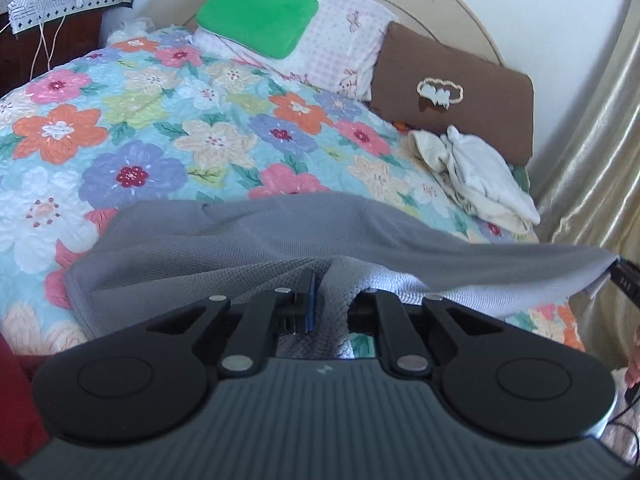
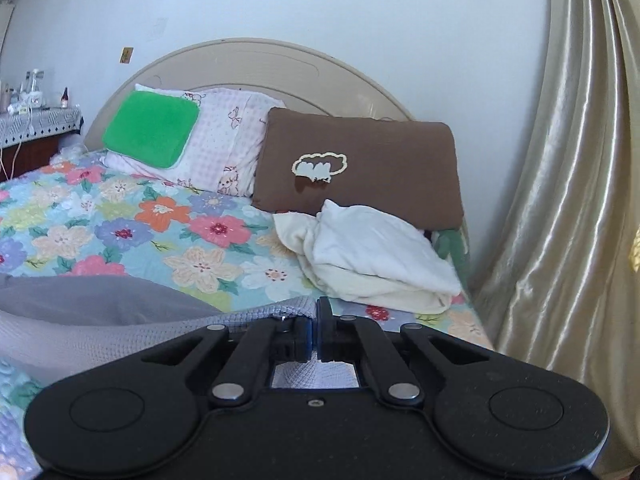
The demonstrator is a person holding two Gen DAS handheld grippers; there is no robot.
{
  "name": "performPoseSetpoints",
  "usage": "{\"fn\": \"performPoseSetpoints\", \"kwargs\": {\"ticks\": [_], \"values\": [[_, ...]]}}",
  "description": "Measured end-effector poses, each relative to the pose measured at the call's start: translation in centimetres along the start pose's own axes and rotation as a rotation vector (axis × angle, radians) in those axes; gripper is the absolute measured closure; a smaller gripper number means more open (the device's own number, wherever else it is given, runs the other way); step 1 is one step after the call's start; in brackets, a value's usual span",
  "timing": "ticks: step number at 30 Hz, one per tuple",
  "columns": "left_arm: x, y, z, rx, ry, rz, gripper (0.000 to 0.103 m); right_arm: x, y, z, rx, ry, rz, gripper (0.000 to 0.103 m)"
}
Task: Fold clothes
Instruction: 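Lift the shirt with both grippers and lay it flat on the quilt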
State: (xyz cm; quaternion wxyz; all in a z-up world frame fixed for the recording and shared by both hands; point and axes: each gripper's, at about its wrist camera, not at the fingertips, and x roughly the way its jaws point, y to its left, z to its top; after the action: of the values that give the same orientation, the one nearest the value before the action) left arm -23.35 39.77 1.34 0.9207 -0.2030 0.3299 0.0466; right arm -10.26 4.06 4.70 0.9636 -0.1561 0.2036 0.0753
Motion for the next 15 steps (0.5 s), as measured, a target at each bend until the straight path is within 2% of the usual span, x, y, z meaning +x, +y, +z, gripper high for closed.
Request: {"fn": "performPoseSetpoints", "kwargs": {"ticks": [3,5,9,13,15], "values": [[1.9,-0.8,-1.2,0.048,0.101,0.024,0.093,2.2,-0.7,-1.4,0.007,0.14,-0.004,0.102],[2.7,-0.7,-1.6,0.038,0.142,0.016,0.093,2.8,-1.1,-2.4,0.057,0.178,0.019,0.102],[2.4,-0.2,-1.5,0.019,0.145,-0.016,0.093,1.5,-0.7,-2.4,0.067,0.146,0.03,0.102],[2.0,1.0,0.1,-0.049,0.091,-0.021,0.093,-0.1,1.3,-2.4,-0.101,0.162,0.085,0.102],[1.7,1.2,0.2,-0.057,0.084,-0.017,0.093,-0.8,1.6,-2.8,-0.123,0.198,0.141,0.102]]}}
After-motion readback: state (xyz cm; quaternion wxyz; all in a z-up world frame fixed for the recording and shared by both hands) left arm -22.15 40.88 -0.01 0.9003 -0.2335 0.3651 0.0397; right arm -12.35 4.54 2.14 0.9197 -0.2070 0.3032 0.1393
